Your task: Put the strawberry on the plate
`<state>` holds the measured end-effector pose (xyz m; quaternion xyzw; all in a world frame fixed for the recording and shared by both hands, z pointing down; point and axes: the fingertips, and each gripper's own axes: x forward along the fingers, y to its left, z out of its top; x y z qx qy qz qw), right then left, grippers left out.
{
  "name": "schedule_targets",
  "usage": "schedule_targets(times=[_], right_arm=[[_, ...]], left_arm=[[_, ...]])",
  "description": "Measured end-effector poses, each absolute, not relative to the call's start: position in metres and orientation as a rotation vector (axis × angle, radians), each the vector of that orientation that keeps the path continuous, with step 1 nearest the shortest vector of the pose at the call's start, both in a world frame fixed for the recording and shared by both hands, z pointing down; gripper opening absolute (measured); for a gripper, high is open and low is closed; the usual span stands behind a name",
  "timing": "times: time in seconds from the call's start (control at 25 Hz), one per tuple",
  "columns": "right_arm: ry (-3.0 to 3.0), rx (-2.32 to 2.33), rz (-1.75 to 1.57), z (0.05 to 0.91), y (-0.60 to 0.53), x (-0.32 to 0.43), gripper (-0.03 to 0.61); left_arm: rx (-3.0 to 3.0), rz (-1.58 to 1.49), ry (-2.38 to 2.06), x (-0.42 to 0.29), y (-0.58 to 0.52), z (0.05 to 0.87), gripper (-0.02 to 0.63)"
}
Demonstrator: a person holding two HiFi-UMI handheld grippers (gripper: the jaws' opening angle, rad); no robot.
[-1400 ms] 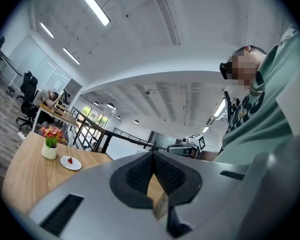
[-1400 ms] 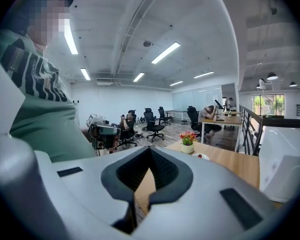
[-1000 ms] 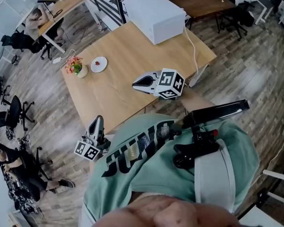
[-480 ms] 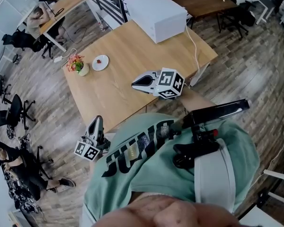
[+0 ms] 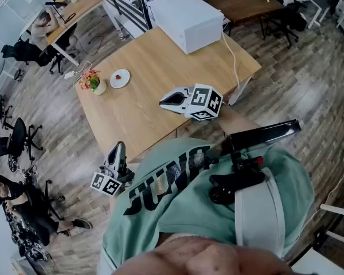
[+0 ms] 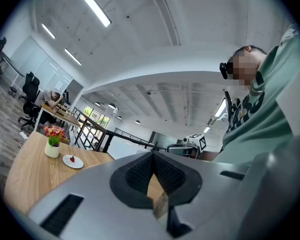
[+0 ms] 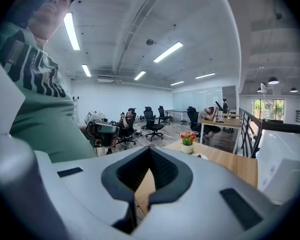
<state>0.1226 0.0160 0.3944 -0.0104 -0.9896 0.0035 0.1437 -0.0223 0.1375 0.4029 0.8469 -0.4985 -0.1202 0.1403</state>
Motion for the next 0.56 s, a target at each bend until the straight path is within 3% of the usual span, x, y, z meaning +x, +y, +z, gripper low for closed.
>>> schedule_targets(times=[0.56], right_arm=[[-2.855, -0.023, 0.016, 0.395, 0.0178, 0.1255, 0.007]], left_arm=[[2.451, -0.337, -1.428, -0.0194, 0.138, 0.4026, 0.002]])
